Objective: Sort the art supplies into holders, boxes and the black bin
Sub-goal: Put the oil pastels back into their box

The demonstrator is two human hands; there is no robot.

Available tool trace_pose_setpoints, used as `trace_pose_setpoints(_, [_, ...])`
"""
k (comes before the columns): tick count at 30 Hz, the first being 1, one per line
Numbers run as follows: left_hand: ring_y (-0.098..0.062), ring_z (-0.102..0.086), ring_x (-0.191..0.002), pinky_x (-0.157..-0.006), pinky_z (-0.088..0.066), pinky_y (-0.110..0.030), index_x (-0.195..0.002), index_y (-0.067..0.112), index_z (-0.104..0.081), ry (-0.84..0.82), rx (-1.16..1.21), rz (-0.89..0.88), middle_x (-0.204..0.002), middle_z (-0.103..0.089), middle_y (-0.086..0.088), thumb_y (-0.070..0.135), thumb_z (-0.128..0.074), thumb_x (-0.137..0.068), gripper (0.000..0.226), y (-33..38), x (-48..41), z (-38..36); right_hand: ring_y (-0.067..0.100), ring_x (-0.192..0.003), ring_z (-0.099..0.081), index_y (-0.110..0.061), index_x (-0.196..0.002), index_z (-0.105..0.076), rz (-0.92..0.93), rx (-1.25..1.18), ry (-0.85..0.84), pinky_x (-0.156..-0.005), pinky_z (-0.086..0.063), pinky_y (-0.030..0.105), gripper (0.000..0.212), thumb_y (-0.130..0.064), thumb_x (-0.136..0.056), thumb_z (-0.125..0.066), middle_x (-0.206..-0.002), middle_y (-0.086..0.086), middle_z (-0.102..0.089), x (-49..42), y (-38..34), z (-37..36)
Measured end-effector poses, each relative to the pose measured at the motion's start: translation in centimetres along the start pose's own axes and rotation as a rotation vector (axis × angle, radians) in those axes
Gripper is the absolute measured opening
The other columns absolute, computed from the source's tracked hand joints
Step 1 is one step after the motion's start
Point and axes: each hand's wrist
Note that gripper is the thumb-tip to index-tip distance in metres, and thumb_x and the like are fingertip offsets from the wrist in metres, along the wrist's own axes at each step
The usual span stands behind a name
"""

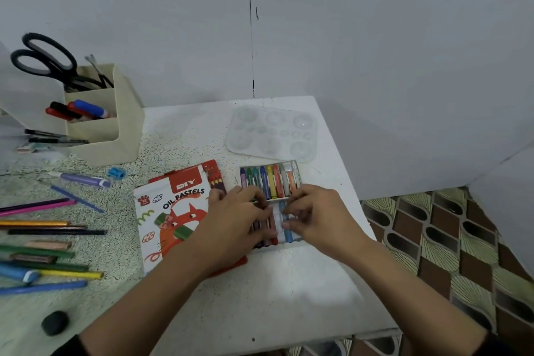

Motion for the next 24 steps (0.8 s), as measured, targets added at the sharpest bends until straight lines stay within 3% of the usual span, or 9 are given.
trace_pose_setpoints(6, [-0.010,-0.039,-0.123,-0.100,-0.023,-0.041,-0.124,0.034,-0.068,0.036,-0.010,-0.012,-0.132,-0.046,0.017,0.059,-0.058,-0.092,0.041,0.0,0.0,-0.1,0.004,-0.070,-0.056,-0.019,-0.093,-0.078,-0.071,0.021,-0.044,-0.060,-0.043,0.010,0.020,-0.016,-0.076,-0.087,-0.080,-0.014,-0.056,-0.7,-1.0,0.5])
trace_pose_setpoints(11, [-0.008,-0.041,-0.124,-0.100,-0.021,-0.038,-0.129,0.036,-0.066,0.100,0.108,-0.033,-0.131,-0.052,0.015,0.045,-0.064,-0.095,0.035,-0.7,0.9,0.7,0.000,-0.068,-0.050,-0.030,-0.083,-0.069,-0.073,0.045,-0.013,-0.057,-0.030,0.008,0.020,-0.016,-0.080,-0.082,-0.077,-0.019,-0.051,-1.1,-2.5,0.3])
trace_pose_setpoints(16, [-0.002,-0.048,-0.107,-0.093,-0.025,-0.033,-0.118,0.039,-0.070,0.279,0.167,0.087,-0.110,-0.058,0.020,0.047,-0.061,-0.096,0.025,-4.1,4.8,2.6,0.000,-0.074,-0.059,-0.028,-0.089,-0.074,-0.001,-0.118,0.118,-0.060,-0.041,0.008,0.006,-0.022,-0.086,-0.077,-0.078,-0.017,-0.064,-2.1,-5.9,-1.4])
trace_pose_setpoints(21, [0.004,-0.052,-0.089,-0.093,-0.037,-0.036,-0.105,0.040,-0.066,0.381,0.198,0.242,-0.090,-0.056,0.023,0.053,-0.057,-0.094,0.019,-10.1,10.5,4.0,0.000,-0.077,-0.061,-0.030,-0.096,-0.072,0.078,-0.215,0.096,-0.064,-0.047,0.009,0.010,-0.022,-0.091,-0.072,-0.079,-0.017,-0.066,-4.0,-11.0,-4.7])
trace_pose_setpoints(24, [0.000,-0.055,-0.078,-0.078,-0.050,-0.041,-0.096,0.040,-0.063,0.405,0.205,0.298,-0.079,-0.056,0.021,0.047,-0.059,-0.092,0.008,-14.4,14.2,4.5,-0.002,-0.083,-0.061,-0.031,-0.100,-0.071,0.124,-0.226,0.031,-0.070,-0.048,0.008,0.011,-0.022,-0.093,-0.069,-0.083,-0.020,-0.065,-4.9,-14.1,-7.1])
Point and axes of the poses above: each hand's wrist, its own x-axis away from the middle knuckle, its own z-axis out of the back of the hand, y = z × x
